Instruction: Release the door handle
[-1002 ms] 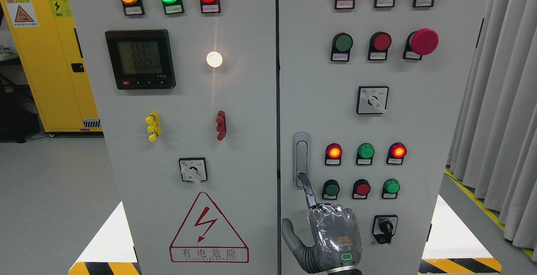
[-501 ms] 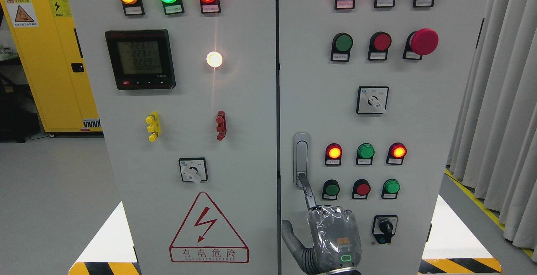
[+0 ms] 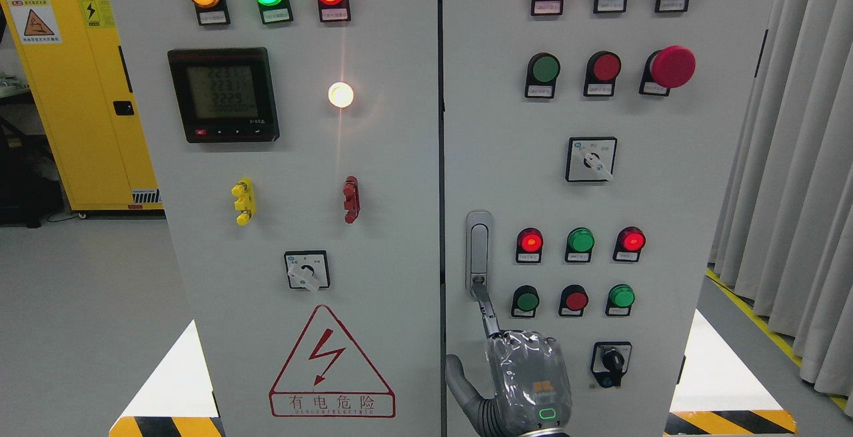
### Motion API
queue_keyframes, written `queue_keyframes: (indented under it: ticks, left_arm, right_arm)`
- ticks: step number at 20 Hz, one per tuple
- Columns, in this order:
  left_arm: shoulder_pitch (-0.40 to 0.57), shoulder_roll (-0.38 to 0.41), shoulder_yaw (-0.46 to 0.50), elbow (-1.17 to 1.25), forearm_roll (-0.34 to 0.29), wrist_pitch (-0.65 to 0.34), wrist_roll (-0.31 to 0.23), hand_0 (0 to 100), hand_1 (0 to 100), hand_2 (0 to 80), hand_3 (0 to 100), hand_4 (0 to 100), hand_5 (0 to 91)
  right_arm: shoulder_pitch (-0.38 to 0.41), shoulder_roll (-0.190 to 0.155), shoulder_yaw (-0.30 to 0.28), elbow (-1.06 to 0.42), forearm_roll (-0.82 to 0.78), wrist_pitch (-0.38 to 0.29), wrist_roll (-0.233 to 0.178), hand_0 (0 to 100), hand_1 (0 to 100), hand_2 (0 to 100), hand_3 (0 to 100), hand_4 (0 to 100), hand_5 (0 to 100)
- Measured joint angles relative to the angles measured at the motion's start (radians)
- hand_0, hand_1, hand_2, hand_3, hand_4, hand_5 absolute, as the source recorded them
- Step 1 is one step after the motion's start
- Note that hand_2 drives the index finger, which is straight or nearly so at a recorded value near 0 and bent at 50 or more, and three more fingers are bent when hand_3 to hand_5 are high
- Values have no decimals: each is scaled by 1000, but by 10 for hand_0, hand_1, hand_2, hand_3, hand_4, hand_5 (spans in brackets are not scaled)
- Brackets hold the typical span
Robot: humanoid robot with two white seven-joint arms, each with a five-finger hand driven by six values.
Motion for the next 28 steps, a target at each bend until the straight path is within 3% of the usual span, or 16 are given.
queue_keyframes:
  ticks: [15,28]
  left_arm:
    - [0,0,0,0,0,0,0,120,556,0,0,0,0]
    - [0,0,0,0,0,0,0,120,556,0,0,0,0]
  right_arm:
    - [10,-1,2,0,0,1,12,497,377,0,1000,1000,1000]
    - [18,-2,2,-26,0,2,-5,496,379,10,1000,1000,1000]
